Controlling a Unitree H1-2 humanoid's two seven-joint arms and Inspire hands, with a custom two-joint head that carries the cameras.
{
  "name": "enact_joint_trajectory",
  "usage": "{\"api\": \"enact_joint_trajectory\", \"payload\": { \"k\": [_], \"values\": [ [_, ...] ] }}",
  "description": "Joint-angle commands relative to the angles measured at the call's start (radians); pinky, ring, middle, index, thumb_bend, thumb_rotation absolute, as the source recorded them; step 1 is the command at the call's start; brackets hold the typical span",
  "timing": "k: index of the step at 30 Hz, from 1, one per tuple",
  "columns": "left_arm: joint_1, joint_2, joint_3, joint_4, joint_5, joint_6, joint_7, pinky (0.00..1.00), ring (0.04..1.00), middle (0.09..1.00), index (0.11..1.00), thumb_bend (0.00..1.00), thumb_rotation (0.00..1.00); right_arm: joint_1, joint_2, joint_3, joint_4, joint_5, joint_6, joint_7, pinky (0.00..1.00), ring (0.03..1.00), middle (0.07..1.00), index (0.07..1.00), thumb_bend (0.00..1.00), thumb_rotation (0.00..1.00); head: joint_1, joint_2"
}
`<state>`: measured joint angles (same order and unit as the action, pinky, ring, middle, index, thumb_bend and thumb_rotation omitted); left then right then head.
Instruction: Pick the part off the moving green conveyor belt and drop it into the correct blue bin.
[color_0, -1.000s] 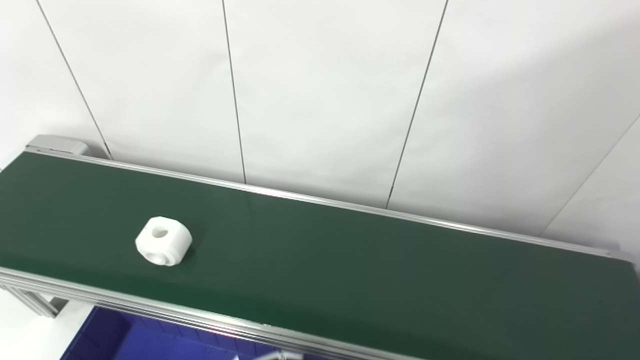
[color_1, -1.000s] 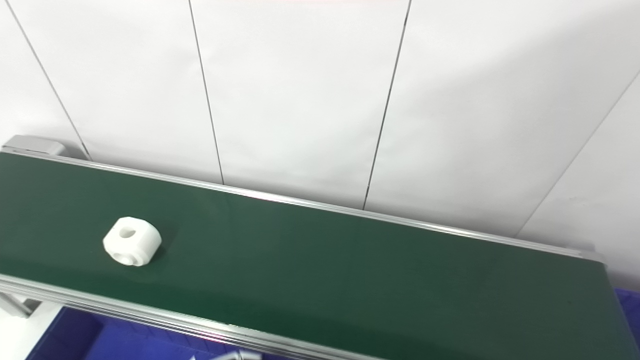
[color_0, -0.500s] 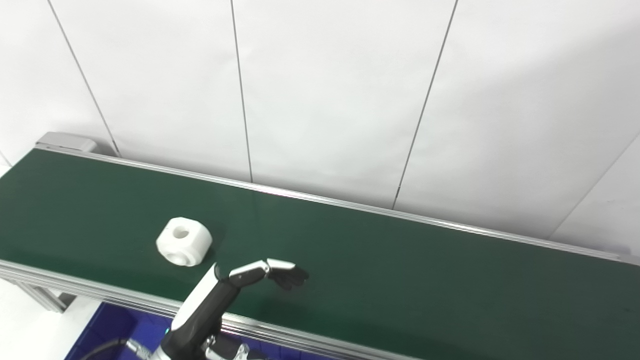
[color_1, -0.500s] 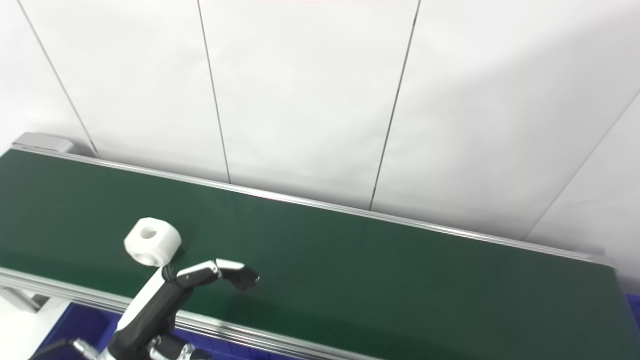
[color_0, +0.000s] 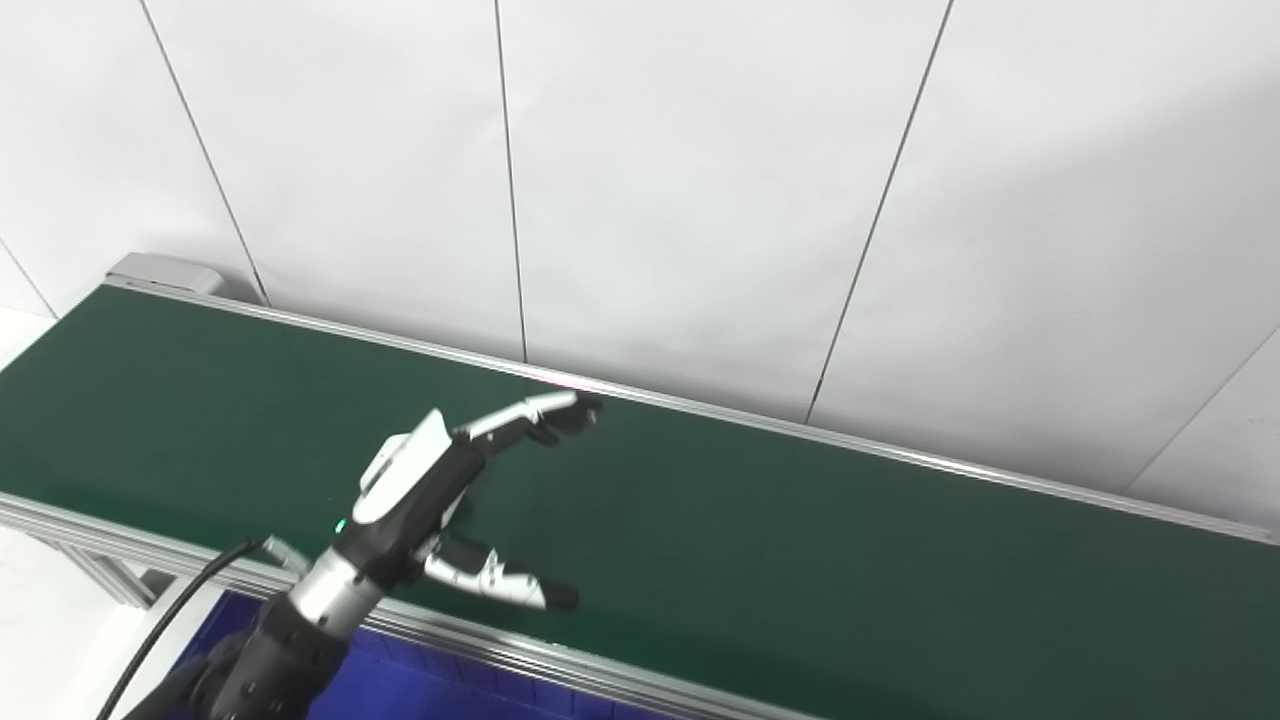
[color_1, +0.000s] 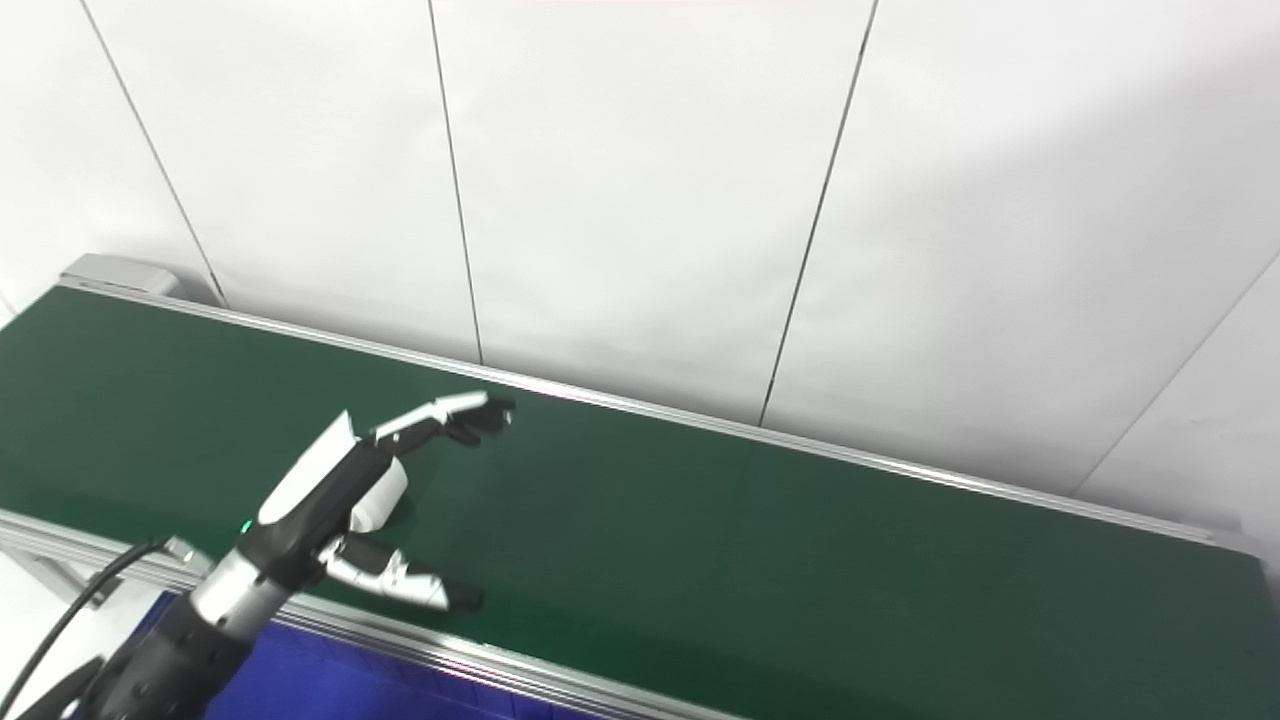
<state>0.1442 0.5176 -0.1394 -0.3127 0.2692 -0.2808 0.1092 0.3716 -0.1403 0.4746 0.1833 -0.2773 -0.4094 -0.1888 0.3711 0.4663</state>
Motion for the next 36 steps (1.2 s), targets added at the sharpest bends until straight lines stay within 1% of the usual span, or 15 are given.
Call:
{"api": "enact_joint_trajectory", "payload": {
  "k": [1, 3, 7, 8, 9, 13, 16, 18, 19, 20, 23, 27, 30, 33, 36],
  "values": [
    [-0.042, 0.006, 0.035, -0.010, 0.015, 0.039, -0.039, 0.72, 0.798, 0.841, 0.870, 0.81, 0.27, -0.006, -0.005, -0.001, -0.014, 0.015, -0.060, 0.004, 0.75, 0.855, 0.869, 0.932, 0.94, 0.34, 0.010, 0.004],
    [-0.067, 0.009, 0.058, 0.000, 0.009, 0.089, -0.078, 0.75, 0.829, 0.872, 0.897, 0.78, 0.19, -0.008, -0.010, -0.002, -0.018, 0.022, -0.060, 0.008, 0.77, 0.870, 0.877, 0.938, 0.93, 0.33, 0.027, 0.013],
    [-0.114, 0.011, 0.100, 0.040, 0.005, 0.174, -0.139, 0.79, 0.861, 0.898, 0.918, 0.79, 0.14, -0.009, -0.017, -0.006, -0.026, 0.051, -0.060, 0.027, 0.79, 0.896, 0.891, 0.951, 0.93, 0.32, 0.048, 0.019],
    [-0.123, 0.009, 0.106, 0.053, 0.006, 0.183, -0.151, 0.79, 0.861, 0.899, 0.918, 0.79, 0.12, -0.009, -0.017, -0.007, -0.027, 0.055, -0.060, 0.031, 0.82, 0.909, 0.900, 0.959, 0.93, 0.32, 0.048, 0.019],
    [-0.135, 0.010, 0.105, 0.058, 0.017, 0.220, -0.172, 0.79, 0.861, 0.899, 0.918, 0.80, 0.10, -0.009, -0.018, -0.009, -0.029, 0.063, -0.060, 0.035, 0.84, 0.918, 0.905, 0.964, 0.93, 0.32, 0.061, 0.027],
    [-0.175, 0.024, 0.097, 0.085, 0.062, 0.312, -0.239, 0.83, 0.906, 0.939, 0.952, 0.80, 0.13, -0.006, -0.020, -0.017, -0.038, 0.064, -0.060, 0.040, 0.91, 0.937, 0.916, 0.981, 0.93, 0.33, 0.070, 0.034],
    [-0.198, 0.032, 0.090, 0.106, 0.109, 0.373, -0.282, 0.83, 0.909, 0.952, 0.961, 0.81, 0.13, -0.007, -0.026, -0.018, -0.044, 0.068, -0.060, 0.042, 0.90, 0.940, 0.920, 0.986, 0.93, 0.32, 0.085, 0.039],
    [-0.211, 0.042, 0.077, 0.120, 0.157, 0.396, -0.305, 0.80, 0.899, 0.954, 0.963, 0.83, 0.15, -0.006, -0.027, -0.021, -0.048, 0.072, -0.060, 0.048, 0.91, 0.942, 0.922, 0.988, 0.92, 0.31, 0.090, 0.040],
    [-0.217, 0.048, 0.069, 0.127, 0.180, 0.403, -0.314, 0.75, 0.883, 0.952, 0.966, 0.84, 0.18, -0.004, -0.027, -0.024, -0.050, 0.072, -0.060, 0.051, 0.96, 0.953, 0.927, 0.993, 0.92, 0.32, 0.090, 0.040],
    [-0.224, 0.056, 0.056, 0.139, 0.206, 0.410, -0.326, 0.73, 0.878, 0.951, 0.968, 0.85, 0.19, -0.004, -0.028, -0.024, -0.050, 0.073, -0.060, 0.049, 0.98, 0.956, 0.929, 0.995, 0.92, 0.32, 0.095, 0.041],
    [-0.238, 0.070, 0.033, 0.163, 0.251, 0.429, -0.355, 0.78, 0.912, 0.953, 0.973, 0.87, 0.20, -0.006, -0.030, -0.023, -0.048, 0.081, -0.060, 0.049, 1.00, 0.961, 0.933, 0.997, 0.92, 0.31, 0.101, 0.045],
    [-0.248, 0.085, 0.008, 0.180, 0.288, 0.433, -0.394, 0.85, 0.919, 0.932, 0.962, 0.91, 0.17, -0.007, -0.032, -0.021, -0.050, 0.075, -0.060, 0.039, 1.00, 0.955, 0.935, 0.998, 0.92, 0.32, 0.105, 0.047],
    [-0.253, 0.098, -0.013, 0.197, 0.309, 0.432, -0.425, 0.91, 0.920, 0.917, 0.949, 0.93, 0.11, -0.006, -0.031, -0.022, -0.051, 0.094, -0.060, 0.048, 1.00, 0.969, 0.945, 1.000, 0.92, 0.32, 0.105, 0.047],
    [-0.257, 0.105, -0.032, 0.214, 0.333, 0.440, -0.455, 0.91, 0.916, 0.913, 0.936, 0.95, 0.07, -0.006, -0.033, -0.020, -0.052, 0.102, -0.060, 0.049, 1.00, 0.971, 0.947, 1.000, 0.92, 0.32, 0.108, 0.053],
    [-0.260, 0.115, -0.052, 0.217, 0.347, 0.452, -0.495, 0.92, 0.918, 0.914, 0.934, 0.94, 0.02, -0.003, -0.034, -0.022, -0.058, 0.112, -0.060, 0.055, 1.00, 0.974, 0.949, 1.000, 0.92, 0.31, 0.109, 0.054]
  ]
}}
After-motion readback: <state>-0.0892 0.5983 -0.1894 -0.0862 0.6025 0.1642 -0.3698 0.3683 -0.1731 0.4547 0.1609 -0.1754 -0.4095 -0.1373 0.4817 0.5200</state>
